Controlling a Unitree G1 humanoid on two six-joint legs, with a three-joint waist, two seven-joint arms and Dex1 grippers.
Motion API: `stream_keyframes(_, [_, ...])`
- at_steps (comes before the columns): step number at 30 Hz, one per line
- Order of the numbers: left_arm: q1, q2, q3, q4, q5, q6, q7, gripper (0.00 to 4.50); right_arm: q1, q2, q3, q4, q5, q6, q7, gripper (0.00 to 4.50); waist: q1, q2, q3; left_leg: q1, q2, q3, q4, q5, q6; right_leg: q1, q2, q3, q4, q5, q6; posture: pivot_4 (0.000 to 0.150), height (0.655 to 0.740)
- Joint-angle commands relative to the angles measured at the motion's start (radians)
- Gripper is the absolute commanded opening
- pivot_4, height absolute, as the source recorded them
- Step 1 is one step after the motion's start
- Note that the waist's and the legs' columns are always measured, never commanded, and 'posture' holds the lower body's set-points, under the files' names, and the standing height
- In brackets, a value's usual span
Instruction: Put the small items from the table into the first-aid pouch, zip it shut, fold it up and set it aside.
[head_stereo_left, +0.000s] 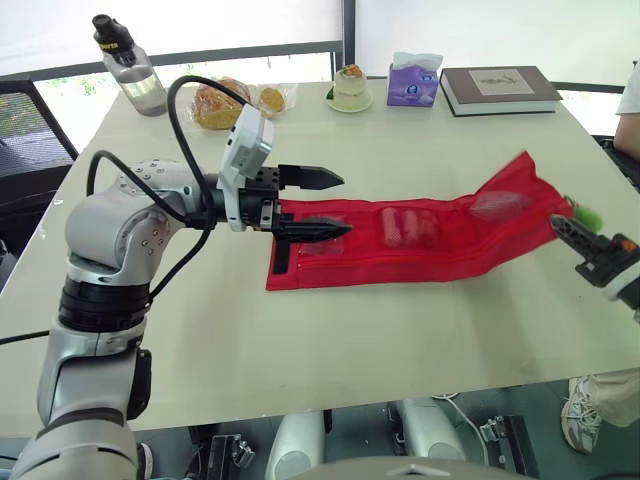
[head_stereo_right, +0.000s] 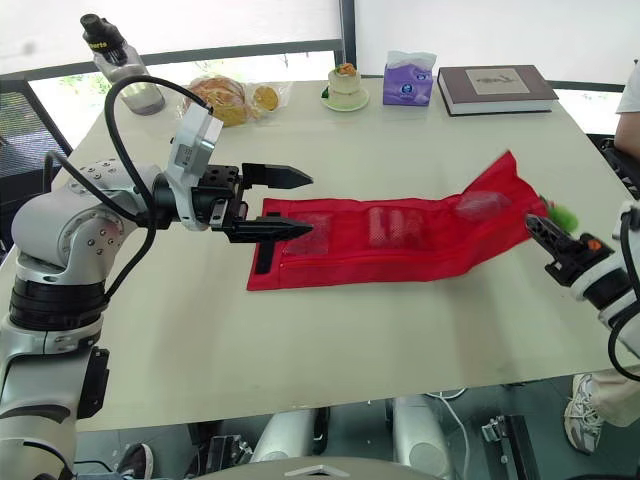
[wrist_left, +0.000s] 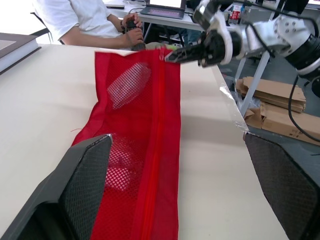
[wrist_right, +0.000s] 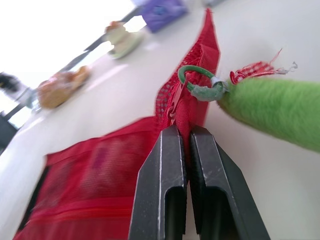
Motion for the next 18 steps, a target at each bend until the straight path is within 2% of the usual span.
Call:
stream_keyframes(1, [-0.006,0.015,0.034,-0.031,-0.014,0.0,0.005,4.5,-0.086,-0.03,0.162,-0.081,-0.027,0.034,0.069,0.05,0.001,0.0,0.0,0.0,0.0,0.0,0.0,0.0,0.0,0.0,0.0,0.0,0.0,0.0,0.0,0.15,0.74])
stream_keyframes(6, [0.012,0.024,0.065,-0.061,-0.029,0.018,0.037,4.5,-0.209,-0.029,0.401,-0.115,-0.164,0.058,0.123,0.05,0.007,0.0,0.0,-0.001,0.0,0.0,0.0,0.0,0.0,0.0,0.0,0.0,0.0,0.0,0.0,0.15,0.74])
stream_keyframes(9, [0.041,0.03,0.091,-0.098,-0.044,0.036,0.067,4.5,-0.272,-0.051,0.62,-0.132,-0.373,0.049,0.177,0.05,0.007,0.0,0.0,-0.002,-0.001,-0.001,0.001,0.0,0.0,0.0,-0.001,-0.001,-0.001,0.0,0.0,0.15,0.74])
stream_keyframes(12, [0.066,0.035,0.116,-0.126,-0.062,0.054,0.098,4.5,-0.332,-0.037,0.776,-0.119,-0.528,0.02,0.231,0.05,0.005,0.0,0.0,-0.002,-0.001,0.0,0.002,0.0,0.0,0.0,-0.001,0.0,-0.001,0.0,0.0,0.15,0.74])
stream_keyframes(18, [0.104,0.042,0.14,-0.159,-0.076,0.07,0.144,4.5,-0.413,0.033,0.899,-0.036,-0.749,-0.033,0.261,0.05,0.004,-0.001,0.0,-0.002,-0.001,-0.001,0.002,0.0,0.0,0.0,-0.001,-0.001,0.0,0.0,0.0,0.15,0.74])
